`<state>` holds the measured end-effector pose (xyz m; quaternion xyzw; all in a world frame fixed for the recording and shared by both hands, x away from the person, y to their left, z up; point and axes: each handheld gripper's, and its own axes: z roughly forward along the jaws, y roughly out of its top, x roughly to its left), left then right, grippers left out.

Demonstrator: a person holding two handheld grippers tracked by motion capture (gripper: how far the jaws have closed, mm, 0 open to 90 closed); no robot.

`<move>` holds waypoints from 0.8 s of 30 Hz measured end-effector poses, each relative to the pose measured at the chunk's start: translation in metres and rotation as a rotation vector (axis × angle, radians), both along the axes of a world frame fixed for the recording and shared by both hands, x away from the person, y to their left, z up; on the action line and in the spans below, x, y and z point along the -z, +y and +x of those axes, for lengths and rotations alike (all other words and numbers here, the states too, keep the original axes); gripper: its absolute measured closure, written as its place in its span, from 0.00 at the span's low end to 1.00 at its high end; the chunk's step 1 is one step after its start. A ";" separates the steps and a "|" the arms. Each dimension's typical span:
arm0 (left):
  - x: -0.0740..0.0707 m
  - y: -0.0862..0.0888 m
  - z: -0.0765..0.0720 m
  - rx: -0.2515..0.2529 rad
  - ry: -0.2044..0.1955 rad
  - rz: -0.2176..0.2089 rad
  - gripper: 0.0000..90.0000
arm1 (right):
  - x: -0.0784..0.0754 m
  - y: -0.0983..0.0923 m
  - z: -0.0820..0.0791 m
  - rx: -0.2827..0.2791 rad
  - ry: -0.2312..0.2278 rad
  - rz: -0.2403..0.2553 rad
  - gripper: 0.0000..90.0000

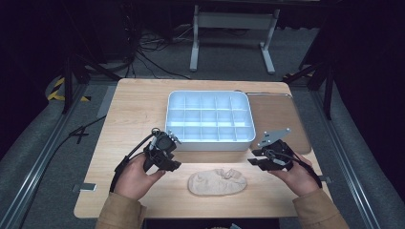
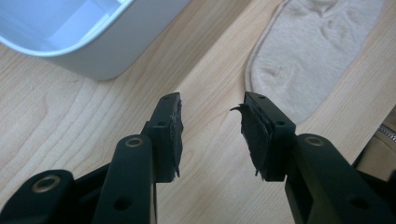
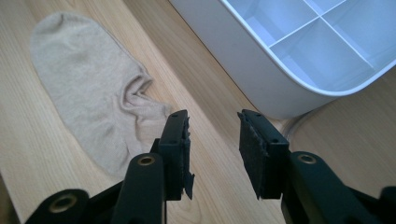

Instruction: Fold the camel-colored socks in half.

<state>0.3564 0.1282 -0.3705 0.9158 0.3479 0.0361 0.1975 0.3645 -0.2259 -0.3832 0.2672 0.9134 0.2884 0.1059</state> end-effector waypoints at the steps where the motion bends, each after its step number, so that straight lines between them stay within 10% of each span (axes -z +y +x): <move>1: -0.001 0.000 0.000 -0.003 -0.013 -0.003 0.65 | 0.000 -0.001 0.001 0.003 0.005 0.004 0.70; 24: -0.012 -0.025 -0.007 0.064 0.104 -0.059 0.64 | 0.004 -0.004 0.002 -0.040 0.053 0.017 0.68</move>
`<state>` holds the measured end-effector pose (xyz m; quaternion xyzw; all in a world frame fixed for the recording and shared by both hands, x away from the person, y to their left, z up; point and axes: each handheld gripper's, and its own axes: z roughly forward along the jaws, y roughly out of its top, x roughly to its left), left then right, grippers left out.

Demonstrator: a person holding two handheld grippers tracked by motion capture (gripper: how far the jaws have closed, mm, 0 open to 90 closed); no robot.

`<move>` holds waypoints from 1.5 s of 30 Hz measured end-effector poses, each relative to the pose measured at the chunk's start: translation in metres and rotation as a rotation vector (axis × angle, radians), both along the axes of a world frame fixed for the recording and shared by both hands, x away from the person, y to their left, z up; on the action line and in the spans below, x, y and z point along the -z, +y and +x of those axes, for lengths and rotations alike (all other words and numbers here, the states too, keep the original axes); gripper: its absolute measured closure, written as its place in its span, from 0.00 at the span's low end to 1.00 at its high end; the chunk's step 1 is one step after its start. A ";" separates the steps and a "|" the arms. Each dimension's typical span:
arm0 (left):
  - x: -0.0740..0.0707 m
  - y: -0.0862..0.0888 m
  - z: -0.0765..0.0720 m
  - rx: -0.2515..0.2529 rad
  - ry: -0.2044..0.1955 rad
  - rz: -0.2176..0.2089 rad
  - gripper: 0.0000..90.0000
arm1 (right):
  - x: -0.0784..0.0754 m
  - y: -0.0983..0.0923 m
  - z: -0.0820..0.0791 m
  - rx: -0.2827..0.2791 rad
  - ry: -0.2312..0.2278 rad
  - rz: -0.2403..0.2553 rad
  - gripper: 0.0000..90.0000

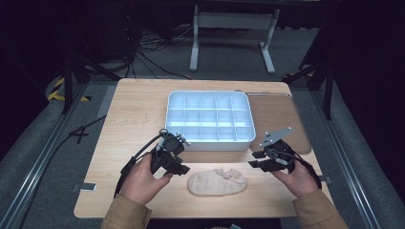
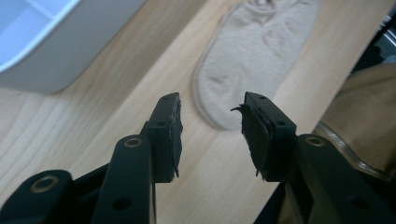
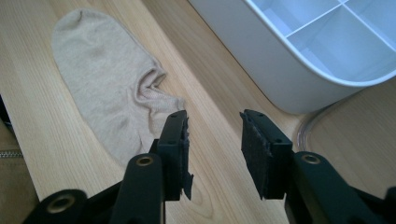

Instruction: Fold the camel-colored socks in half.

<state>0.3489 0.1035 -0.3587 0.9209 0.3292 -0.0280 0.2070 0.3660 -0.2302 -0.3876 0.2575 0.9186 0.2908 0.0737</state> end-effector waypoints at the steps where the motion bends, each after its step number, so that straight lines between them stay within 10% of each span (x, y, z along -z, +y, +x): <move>1: 0.000 -0.003 -0.001 -0.005 0.005 -0.002 0.64 | 0.001 0.001 0.000 -0.003 -0.001 -0.007 0.69; 17: 0.031 -0.019 0.006 -0.071 0.066 0.072 0.59 | 0.010 0.010 -0.002 -0.034 0.019 -0.026 0.67; 32: 0.070 -0.026 0.015 -0.112 0.202 0.129 0.58 | 0.019 0.018 -0.004 -0.052 0.042 -0.051 0.67; 45: 0.079 -0.045 0.009 -0.084 0.161 0.213 0.64 | 0.025 0.026 -0.007 -0.075 0.041 -0.081 0.68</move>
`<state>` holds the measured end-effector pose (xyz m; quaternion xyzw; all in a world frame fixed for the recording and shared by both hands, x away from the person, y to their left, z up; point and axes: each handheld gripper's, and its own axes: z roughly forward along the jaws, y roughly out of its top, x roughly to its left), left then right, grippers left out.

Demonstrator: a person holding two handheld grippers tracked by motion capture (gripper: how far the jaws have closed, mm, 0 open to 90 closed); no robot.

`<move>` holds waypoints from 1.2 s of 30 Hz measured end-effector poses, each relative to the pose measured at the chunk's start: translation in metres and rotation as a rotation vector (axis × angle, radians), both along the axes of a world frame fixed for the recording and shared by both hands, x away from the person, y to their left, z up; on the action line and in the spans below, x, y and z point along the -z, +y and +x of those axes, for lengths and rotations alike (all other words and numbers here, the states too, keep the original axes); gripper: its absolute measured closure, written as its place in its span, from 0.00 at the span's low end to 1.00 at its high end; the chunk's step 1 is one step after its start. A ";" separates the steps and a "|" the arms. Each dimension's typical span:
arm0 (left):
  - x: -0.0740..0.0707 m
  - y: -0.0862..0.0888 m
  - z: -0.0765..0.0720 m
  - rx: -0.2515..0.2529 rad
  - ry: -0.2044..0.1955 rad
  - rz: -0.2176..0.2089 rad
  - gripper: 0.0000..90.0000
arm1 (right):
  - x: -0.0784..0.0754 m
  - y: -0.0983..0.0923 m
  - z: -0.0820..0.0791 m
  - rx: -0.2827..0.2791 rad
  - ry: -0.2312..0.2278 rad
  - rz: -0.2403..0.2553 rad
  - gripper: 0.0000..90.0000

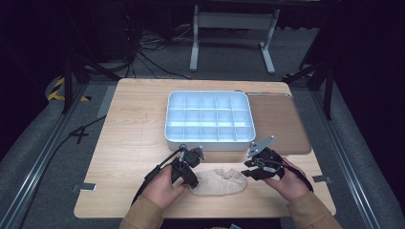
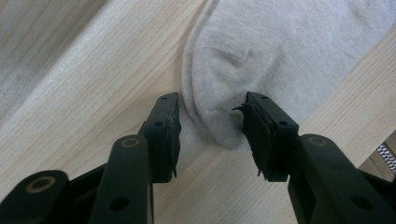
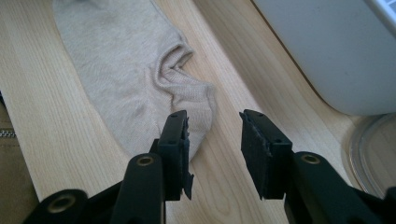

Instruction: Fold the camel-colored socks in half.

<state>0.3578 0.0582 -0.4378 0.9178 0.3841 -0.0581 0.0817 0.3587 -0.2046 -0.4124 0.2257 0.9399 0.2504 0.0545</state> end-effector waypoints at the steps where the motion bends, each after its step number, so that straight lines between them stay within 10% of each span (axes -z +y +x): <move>1: 0.000 -0.002 -0.002 0.001 -0.007 0.007 0.65 | 0.000 0.001 -0.001 -0.005 -0.003 -0.006 0.69; 14: -0.001 -0.006 -0.006 0.026 -0.016 0.000 0.91 | 0.005 0.006 -0.010 -0.030 0.033 -0.020 0.80; 21: -0.003 -0.005 -0.006 0.029 -0.011 0.002 0.92 | 0.011 0.010 -0.017 -0.048 0.078 -0.019 0.97; 36: -0.010 0.002 -0.006 0.025 0.022 -0.029 0.92 | 0.032 0.025 -0.019 -0.035 0.086 -0.052 0.99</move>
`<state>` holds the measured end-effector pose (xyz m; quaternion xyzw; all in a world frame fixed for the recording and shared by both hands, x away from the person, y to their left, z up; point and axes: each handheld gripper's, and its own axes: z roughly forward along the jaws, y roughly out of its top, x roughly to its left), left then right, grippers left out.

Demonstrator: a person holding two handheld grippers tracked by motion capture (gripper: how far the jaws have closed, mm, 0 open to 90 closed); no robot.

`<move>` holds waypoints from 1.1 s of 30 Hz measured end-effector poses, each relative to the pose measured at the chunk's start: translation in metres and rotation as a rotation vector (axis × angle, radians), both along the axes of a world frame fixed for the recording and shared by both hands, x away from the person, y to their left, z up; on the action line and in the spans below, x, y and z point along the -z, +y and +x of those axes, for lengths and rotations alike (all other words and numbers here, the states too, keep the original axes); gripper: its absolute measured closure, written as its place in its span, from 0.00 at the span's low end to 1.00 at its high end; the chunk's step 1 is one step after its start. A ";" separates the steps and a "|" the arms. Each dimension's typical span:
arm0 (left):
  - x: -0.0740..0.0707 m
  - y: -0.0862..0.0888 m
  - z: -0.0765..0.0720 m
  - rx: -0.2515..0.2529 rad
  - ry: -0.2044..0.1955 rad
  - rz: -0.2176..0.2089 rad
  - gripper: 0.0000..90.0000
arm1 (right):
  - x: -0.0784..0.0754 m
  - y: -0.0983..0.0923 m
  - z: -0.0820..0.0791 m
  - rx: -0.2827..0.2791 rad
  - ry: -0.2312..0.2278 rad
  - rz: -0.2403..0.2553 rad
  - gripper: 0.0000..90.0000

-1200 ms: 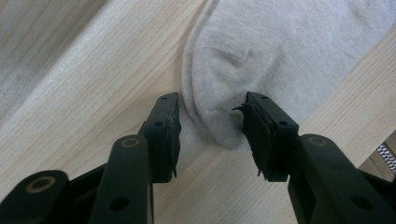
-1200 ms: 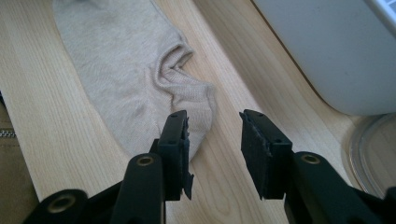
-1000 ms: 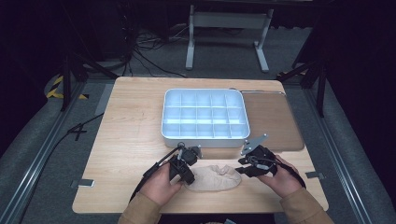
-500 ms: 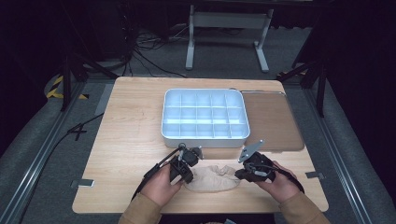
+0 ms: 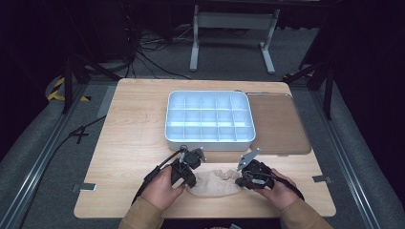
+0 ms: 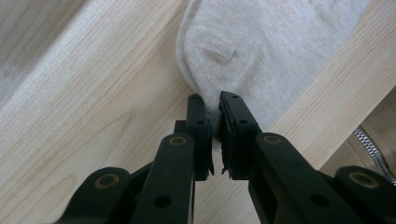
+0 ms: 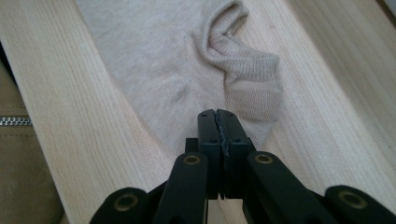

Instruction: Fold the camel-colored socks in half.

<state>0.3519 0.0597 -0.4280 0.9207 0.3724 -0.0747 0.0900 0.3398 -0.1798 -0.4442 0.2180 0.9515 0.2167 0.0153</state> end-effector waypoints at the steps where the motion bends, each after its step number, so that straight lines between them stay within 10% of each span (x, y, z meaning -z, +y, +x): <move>1: 0.000 0.000 0.000 0.001 -0.001 -0.001 0.92 | 0.001 0.000 0.001 0.009 0.004 0.006 0.99; 33: -0.032 -0.008 0.000 0.037 -0.023 -0.137 0.92 | 0.004 -0.003 -0.003 0.019 -0.019 0.024 0.99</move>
